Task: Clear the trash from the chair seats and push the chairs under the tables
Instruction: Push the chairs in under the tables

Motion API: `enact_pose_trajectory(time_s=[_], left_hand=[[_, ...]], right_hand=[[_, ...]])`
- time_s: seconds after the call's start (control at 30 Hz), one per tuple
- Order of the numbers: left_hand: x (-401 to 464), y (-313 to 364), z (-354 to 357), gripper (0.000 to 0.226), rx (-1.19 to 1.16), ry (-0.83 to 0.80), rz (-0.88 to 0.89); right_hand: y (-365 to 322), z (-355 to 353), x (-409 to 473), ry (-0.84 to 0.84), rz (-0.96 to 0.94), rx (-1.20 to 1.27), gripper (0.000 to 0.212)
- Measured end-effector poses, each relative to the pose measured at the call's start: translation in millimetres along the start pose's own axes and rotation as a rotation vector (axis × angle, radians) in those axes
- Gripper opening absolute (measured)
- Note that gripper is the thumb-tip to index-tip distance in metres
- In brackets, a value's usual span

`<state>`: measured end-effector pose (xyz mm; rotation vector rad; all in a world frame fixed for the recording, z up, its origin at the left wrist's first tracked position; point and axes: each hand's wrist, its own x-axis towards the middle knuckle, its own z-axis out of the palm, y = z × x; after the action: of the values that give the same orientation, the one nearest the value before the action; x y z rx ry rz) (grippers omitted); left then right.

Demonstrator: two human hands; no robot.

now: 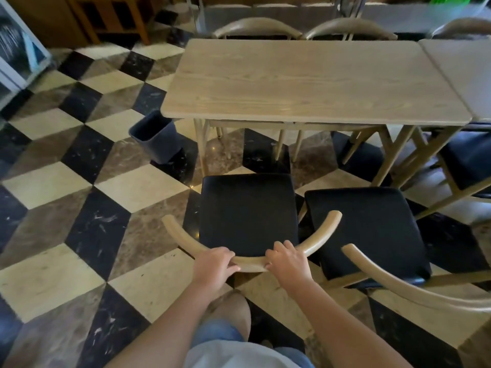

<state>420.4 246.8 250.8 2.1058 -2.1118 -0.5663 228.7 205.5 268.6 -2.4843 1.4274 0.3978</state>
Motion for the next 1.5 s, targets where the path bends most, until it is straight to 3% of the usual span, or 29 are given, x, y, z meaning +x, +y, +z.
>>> enact_pose_trajectory(time_s=[0.97, 1.37, 1.5], left_hand=[[319, -79, -92, 0.044, 0.088, -0.044, 0.045], [340, -86, -95, 0.042, 0.056, -0.011, 0.064], [335, -77, -97, 0.046, 0.081, -0.051, 0.030]], right_hand=[[72, -116, 300, 0.050, 0.073, 0.113, 0.023], [81, -127, 327, 0.045, 0.063, 0.113, 0.022], [82, -138, 323, -0.005, 0.048, 0.153, 0.031]])
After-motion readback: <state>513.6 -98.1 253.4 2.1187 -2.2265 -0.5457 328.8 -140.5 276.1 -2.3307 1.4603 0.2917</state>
